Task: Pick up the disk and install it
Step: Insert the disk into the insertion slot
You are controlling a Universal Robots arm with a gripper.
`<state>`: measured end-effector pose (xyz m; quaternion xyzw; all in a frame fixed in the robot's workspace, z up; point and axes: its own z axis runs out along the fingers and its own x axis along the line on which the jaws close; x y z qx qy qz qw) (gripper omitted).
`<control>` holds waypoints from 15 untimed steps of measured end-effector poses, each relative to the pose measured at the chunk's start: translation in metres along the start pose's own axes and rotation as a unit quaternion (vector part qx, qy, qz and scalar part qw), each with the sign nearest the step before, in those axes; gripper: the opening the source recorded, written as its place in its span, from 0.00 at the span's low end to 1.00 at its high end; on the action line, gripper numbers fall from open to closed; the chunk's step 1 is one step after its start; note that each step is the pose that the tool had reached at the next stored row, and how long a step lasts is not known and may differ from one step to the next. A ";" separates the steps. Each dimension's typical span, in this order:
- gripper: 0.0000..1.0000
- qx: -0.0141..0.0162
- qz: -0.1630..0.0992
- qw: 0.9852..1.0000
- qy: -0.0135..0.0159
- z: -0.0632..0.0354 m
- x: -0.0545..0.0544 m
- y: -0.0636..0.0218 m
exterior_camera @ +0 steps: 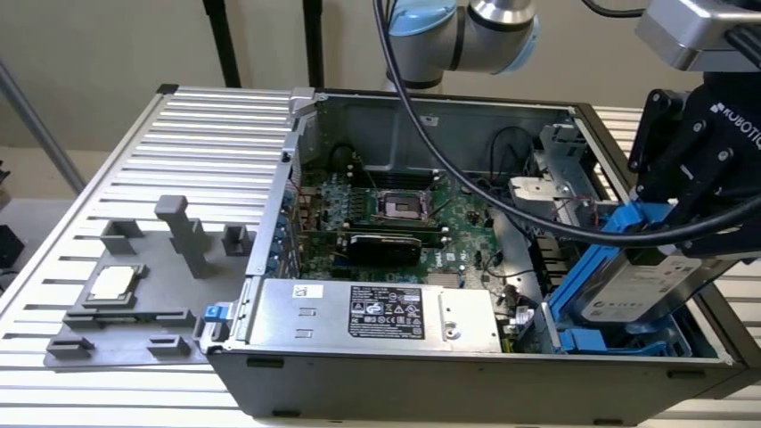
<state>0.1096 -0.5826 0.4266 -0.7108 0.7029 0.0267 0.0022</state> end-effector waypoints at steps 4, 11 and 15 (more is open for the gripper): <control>0.33 -0.001 -0.004 1.000 -0.001 0.0047 0.000 -0.0003; 0.33 -0.002 -0.010 1.000 -0.003 0.0110 0.001 -0.0006; 0.40 -0.002 -0.012 1.000 -0.003 0.0124 0.001 -0.0008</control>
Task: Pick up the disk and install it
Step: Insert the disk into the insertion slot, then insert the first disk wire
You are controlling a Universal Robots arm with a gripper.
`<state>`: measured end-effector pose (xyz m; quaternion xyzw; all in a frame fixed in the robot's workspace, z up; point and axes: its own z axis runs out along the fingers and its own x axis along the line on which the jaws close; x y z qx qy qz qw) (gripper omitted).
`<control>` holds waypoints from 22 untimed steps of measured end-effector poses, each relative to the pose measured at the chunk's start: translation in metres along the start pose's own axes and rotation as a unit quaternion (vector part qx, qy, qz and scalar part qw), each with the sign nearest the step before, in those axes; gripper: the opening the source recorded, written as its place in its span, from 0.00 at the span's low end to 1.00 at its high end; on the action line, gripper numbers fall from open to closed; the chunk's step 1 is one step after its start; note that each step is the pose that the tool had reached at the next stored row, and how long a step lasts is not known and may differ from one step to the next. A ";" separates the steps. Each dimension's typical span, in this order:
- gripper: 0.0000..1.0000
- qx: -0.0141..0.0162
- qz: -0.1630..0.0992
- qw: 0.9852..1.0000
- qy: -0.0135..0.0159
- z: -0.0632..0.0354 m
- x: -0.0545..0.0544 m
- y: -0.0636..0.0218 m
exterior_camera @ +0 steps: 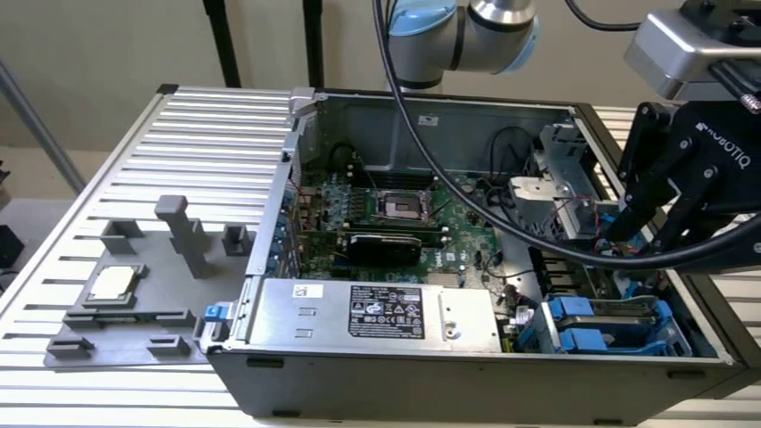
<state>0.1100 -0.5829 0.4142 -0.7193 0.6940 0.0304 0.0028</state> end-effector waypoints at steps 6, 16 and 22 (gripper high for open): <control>0.40 0.000 -0.004 1.000 -0.002 0.0000 0.000 -0.0116; 0.40 0.000 -0.006 1.000 -0.003 -0.0003 0.001 -0.0197; 0.40 0.000 -0.006 1.000 -0.003 -0.0003 0.001 -0.0197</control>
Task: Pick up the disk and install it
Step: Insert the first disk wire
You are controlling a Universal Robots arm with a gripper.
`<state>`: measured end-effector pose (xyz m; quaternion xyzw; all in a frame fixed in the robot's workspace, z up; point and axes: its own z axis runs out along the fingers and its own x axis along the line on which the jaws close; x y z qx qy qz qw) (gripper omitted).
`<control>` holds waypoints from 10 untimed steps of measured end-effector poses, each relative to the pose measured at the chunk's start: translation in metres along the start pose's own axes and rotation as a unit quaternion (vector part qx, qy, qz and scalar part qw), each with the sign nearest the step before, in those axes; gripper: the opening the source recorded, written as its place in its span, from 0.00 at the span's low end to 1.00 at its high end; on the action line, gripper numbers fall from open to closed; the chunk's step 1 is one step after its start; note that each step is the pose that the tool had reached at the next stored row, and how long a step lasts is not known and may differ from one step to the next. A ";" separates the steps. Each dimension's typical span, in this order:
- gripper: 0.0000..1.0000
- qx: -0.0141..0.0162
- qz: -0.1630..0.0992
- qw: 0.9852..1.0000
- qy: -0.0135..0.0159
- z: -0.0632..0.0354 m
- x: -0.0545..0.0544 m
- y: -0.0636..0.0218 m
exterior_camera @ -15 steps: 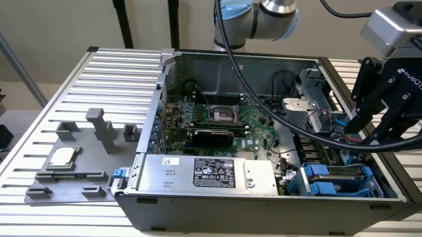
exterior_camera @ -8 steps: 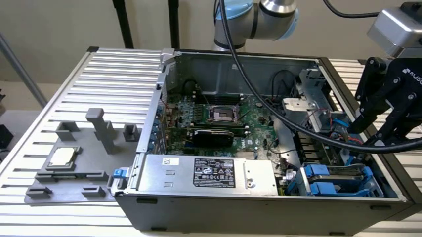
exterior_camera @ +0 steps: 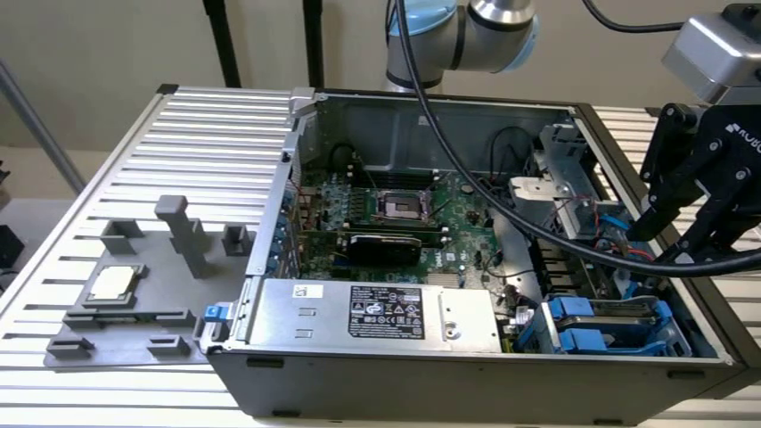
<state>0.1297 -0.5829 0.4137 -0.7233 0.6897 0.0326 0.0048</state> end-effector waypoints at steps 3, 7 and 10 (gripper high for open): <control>0.40 0.000 0.000 1.000 0.000 -0.0002 0.000 -0.0033; 0.40 -0.001 -0.001 1.000 0.000 0.0001 -0.001 -0.0159; 0.40 -0.001 -0.002 1.000 0.000 0.0054 -0.003 -0.0228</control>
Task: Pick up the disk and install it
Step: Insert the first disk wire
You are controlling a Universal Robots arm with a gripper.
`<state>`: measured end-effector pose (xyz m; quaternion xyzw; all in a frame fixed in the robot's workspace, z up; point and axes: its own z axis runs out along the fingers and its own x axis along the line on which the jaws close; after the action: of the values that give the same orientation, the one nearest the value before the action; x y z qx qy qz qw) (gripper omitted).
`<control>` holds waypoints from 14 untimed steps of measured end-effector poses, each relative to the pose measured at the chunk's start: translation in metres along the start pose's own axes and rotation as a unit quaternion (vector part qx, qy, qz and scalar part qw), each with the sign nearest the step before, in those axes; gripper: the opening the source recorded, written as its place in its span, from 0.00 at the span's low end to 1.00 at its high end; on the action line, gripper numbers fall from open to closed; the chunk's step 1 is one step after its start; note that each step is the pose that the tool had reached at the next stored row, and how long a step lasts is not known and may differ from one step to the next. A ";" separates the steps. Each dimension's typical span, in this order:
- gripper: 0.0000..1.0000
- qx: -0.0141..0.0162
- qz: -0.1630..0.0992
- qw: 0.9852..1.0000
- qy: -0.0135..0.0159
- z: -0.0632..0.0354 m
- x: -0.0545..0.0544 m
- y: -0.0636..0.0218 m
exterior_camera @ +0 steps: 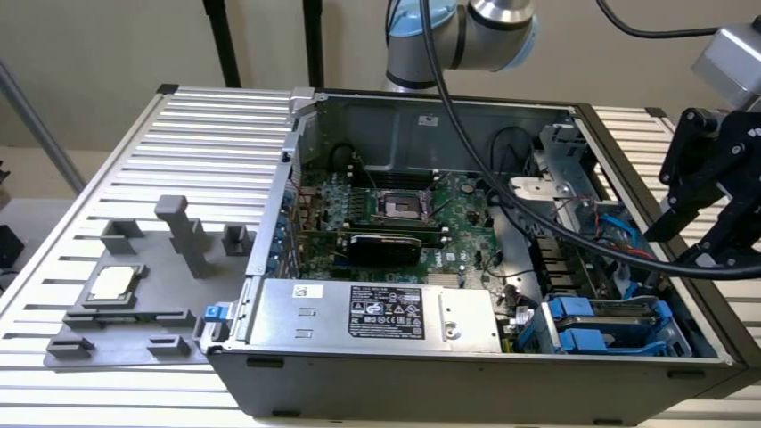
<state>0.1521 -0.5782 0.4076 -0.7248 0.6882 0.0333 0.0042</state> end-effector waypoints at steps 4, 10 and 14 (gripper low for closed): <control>0.40 0.000 -0.001 1.000 0.000 0.0069 -0.003 -0.0104; 0.40 0.000 -0.003 1.000 0.000 0.0178 -0.006 -0.0201; 0.40 0.000 -0.005 1.000 0.000 0.0248 -0.006 -0.0205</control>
<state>0.1712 -0.5697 0.3825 -0.7284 0.6843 0.0333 0.0040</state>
